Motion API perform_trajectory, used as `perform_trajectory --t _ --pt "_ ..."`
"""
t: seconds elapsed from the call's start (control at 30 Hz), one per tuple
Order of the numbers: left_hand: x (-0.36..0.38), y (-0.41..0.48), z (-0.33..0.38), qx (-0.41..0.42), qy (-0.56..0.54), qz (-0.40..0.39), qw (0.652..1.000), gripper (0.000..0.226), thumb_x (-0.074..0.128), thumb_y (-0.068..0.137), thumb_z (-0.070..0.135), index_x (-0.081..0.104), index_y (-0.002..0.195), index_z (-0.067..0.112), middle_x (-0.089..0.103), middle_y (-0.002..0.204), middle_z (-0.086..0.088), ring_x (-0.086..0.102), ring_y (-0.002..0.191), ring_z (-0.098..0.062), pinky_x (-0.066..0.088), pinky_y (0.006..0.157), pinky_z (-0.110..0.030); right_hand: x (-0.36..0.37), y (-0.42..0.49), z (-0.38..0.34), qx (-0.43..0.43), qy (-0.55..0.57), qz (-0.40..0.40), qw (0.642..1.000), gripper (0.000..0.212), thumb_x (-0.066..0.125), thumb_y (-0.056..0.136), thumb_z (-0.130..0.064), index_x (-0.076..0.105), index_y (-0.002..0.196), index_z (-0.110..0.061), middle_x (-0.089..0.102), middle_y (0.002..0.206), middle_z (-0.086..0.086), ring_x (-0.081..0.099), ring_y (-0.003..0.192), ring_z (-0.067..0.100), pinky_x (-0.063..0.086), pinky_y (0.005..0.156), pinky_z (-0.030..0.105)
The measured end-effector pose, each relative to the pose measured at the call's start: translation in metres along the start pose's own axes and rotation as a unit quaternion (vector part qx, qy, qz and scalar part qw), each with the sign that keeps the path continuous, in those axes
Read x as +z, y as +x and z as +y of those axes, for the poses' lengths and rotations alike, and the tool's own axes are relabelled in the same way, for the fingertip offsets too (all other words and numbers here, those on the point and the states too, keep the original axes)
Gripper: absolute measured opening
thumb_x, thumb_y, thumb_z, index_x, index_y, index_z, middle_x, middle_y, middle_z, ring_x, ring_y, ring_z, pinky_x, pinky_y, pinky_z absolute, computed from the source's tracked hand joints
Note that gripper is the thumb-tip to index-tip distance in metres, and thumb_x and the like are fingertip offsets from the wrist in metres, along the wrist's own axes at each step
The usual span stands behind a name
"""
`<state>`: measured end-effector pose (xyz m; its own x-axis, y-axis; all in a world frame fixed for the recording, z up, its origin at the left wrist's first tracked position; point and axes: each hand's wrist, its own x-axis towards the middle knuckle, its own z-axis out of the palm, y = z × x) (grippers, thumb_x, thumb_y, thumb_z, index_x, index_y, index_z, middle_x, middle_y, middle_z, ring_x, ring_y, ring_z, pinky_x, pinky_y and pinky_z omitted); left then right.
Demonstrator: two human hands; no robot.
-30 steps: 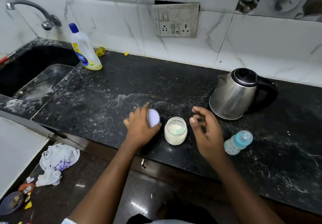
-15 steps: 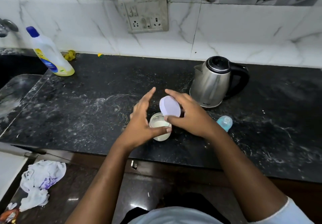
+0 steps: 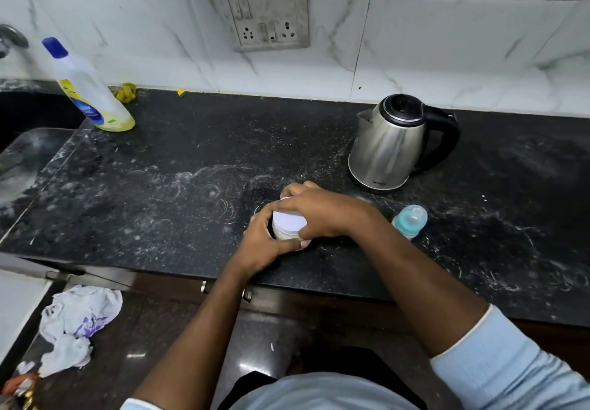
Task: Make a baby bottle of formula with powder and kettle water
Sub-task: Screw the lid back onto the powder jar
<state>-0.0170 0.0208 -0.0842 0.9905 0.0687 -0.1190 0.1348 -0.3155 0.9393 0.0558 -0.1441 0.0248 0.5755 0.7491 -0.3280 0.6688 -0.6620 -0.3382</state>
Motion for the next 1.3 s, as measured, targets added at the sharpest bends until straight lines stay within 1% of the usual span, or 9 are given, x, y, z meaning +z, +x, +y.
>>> perform_trajectory --t 0.3,0.5,0.6,0.67,0.77,0.87,0.97,1.13,1.3 --pt "0.001 0.000 0.000 0.002 -0.008 0.011 1.000 0.082 0.105 0.057 0.029 0.065 0.128 0.040 0.073 0.125 0.007 0.068 0.120 -0.019 0.057 0.104 -0.048 -0.007 0.004 -0.008 0.041 -0.055 0.039 0.997 0.064 0.083 0.077 -0.044 0.061 0.135 -0.029 0.051 0.108 -0.002 0.056 0.104 0.021 0.046 0.074 0.035" --pt "0.001 0.000 0.001 0.020 0.007 0.008 1.000 0.085 0.103 0.058 0.038 0.063 0.133 0.046 0.071 0.129 0.013 0.064 0.126 -0.023 0.053 0.107 -0.054 -0.012 0.000 -0.015 0.125 -0.172 0.080 0.974 0.075 0.041 0.092 -0.081 0.070 0.105 -0.013 0.074 0.107 0.012 0.070 0.095 0.032 0.039 0.068 0.035" --pt "0.002 0.002 -0.002 0.021 0.013 0.006 1.000 0.087 0.103 0.057 0.043 0.062 0.134 0.047 0.070 0.132 0.013 0.062 0.128 -0.023 0.052 0.108 -0.052 -0.013 -0.009 -0.010 0.121 -0.160 0.095 0.975 0.065 0.047 0.094 -0.076 0.068 0.109 -0.017 0.072 0.112 0.009 0.067 0.101 0.030 0.039 0.070 0.036" --pt "0.003 0.002 -0.006 0.017 0.006 0.008 1.000 0.085 0.103 0.056 0.043 0.062 0.130 0.048 0.070 0.128 0.012 0.064 0.125 -0.020 0.055 0.105 -0.045 -0.008 -0.013 -0.009 0.053 -0.077 0.082 0.992 0.054 0.070 0.091 -0.054 0.057 0.136 -0.028 0.058 0.139 0.005 0.054 0.126 0.027 0.046 0.085 0.038" --pt "0.003 0.001 -0.010 0.014 -0.007 0.012 1.000 0.078 0.104 0.056 0.040 0.064 0.123 0.041 0.072 0.123 0.006 0.067 0.120 -0.020 0.057 0.099 -0.037 0.001 -0.009 -0.008 -0.017 -0.026 0.000 1.000 0.082 0.076 0.088 -0.024 0.034 0.157 -0.041 0.032 0.164 -0.001 0.035 0.140 0.027 0.042 0.110 0.041" --pt "0.002 0.002 -0.008 0.022 -0.002 0.003 1.000 0.079 0.105 0.059 0.034 0.065 0.127 0.041 0.073 0.122 0.010 0.067 0.119 -0.016 0.057 0.101 -0.039 0.011 0.000 -0.009 0.013 -0.105 0.068 0.992 0.063 0.071 0.091 -0.048 0.048 0.147 -0.033 0.052 0.138 0.004 0.050 0.121 0.027 0.049 0.091 0.039" --pt "0.002 0.003 -0.008 0.022 0.006 0.001 1.000 0.084 0.103 0.058 0.043 0.061 0.131 0.049 0.071 0.127 0.012 0.064 0.125 -0.023 0.055 0.104 -0.051 0.015 0.004 -0.008 0.090 -0.161 0.143 0.972 0.069 0.049 0.093 -0.073 0.054 0.136 -0.019 0.059 0.129 0.013 0.060 0.116 0.033 0.049 0.083 0.041" --pt "0.001 0.004 -0.009 0.021 0.012 0.001 1.000 0.081 0.105 0.058 0.041 0.066 0.128 0.032 0.075 0.124 0.003 0.071 0.118 -0.019 0.058 0.102 -0.049 0.027 0.001 0.014 -0.117 -0.149 0.149 0.971 0.070 0.072 0.086 -0.056 0.048 0.149 -0.033 0.042 0.158 0.008 0.047 0.132 0.031 0.045 0.106 0.044" --pt "0.002 0.001 -0.008 0.042 -0.002 0.000 0.999 0.074 0.101 0.065 0.011 0.066 0.129 0.028 0.074 0.125 0.005 0.070 0.117 -0.014 0.056 0.101 -0.038 0.056 0.006 0.021 -0.106 -0.153 0.205 0.961 0.050 0.052 0.099 -0.050 0.055 0.143 -0.026 0.053 0.146 0.011 0.053 0.102 0.032 0.054 0.086 0.047"
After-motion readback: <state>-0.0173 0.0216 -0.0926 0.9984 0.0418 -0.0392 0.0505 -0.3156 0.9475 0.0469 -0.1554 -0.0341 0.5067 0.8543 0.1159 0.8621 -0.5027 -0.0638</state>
